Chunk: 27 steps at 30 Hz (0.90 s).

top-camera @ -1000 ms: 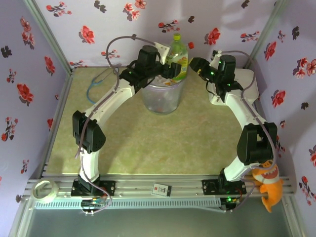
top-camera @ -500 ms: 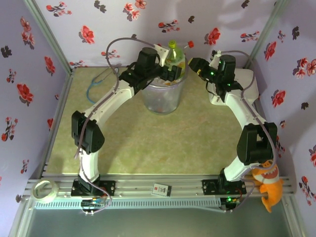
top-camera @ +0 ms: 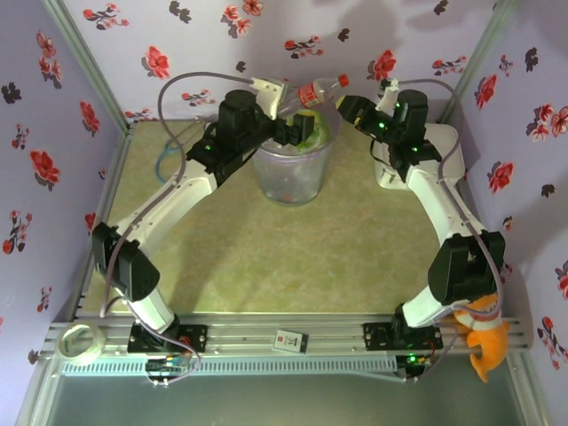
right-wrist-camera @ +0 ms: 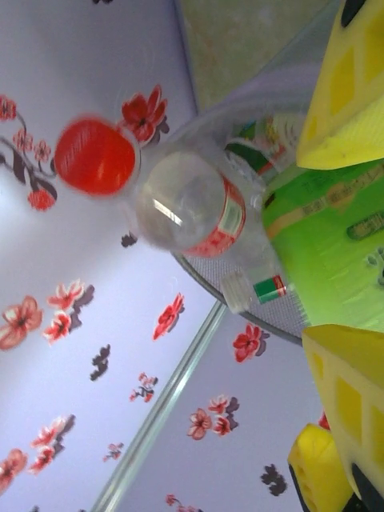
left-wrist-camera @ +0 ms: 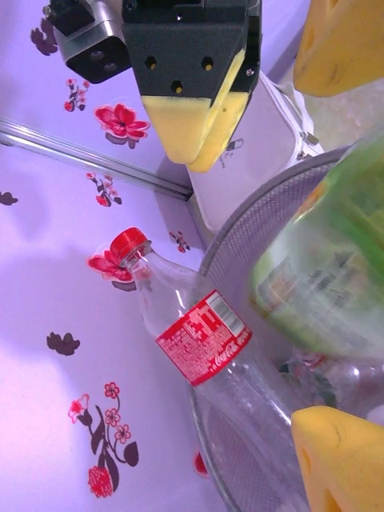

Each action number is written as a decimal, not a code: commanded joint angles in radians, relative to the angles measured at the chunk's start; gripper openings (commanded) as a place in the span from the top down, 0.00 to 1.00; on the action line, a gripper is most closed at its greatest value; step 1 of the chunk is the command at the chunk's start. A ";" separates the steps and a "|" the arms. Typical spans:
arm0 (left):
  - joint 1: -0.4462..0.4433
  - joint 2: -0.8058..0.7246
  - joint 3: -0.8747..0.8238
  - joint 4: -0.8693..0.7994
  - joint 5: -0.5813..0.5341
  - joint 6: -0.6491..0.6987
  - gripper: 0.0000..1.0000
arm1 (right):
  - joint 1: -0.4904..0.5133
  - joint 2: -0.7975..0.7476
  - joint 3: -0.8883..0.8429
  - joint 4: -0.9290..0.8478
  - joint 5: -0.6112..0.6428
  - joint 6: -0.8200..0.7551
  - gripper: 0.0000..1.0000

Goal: Put the plastic bottles in the bin

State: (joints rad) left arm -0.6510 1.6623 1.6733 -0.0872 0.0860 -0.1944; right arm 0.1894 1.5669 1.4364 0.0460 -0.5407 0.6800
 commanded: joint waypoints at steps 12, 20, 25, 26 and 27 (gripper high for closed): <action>0.186 -0.263 -0.328 -0.005 -0.013 -0.192 0.00 | 0.187 0.023 0.119 -0.166 0.074 -0.157 0.54; 0.239 -0.334 -0.452 -0.018 -0.013 -0.216 0.00 | 0.232 0.087 0.121 -0.193 0.087 -0.171 0.54; 0.257 -0.357 -0.482 -0.029 -0.017 -0.216 0.00 | 0.235 0.104 0.119 -0.169 0.097 -0.159 0.54; 0.259 -0.360 -0.484 -0.031 -0.017 -0.213 0.00 | 0.234 0.105 0.126 -0.174 0.102 -0.164 0.54; 0.260 -0.364 -0.486 -0.034 -0.019 -0.211 0.00 | 0.234 0.102 0.139 -0.181 0.106 -0.173 0.54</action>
State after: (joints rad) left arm -0.4019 1.3296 1.1961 -0.1139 0.0849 -0.3946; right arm 0.4191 1.6436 1.5444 -0.1017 -0.4660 0.5335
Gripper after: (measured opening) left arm 0.997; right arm 0.459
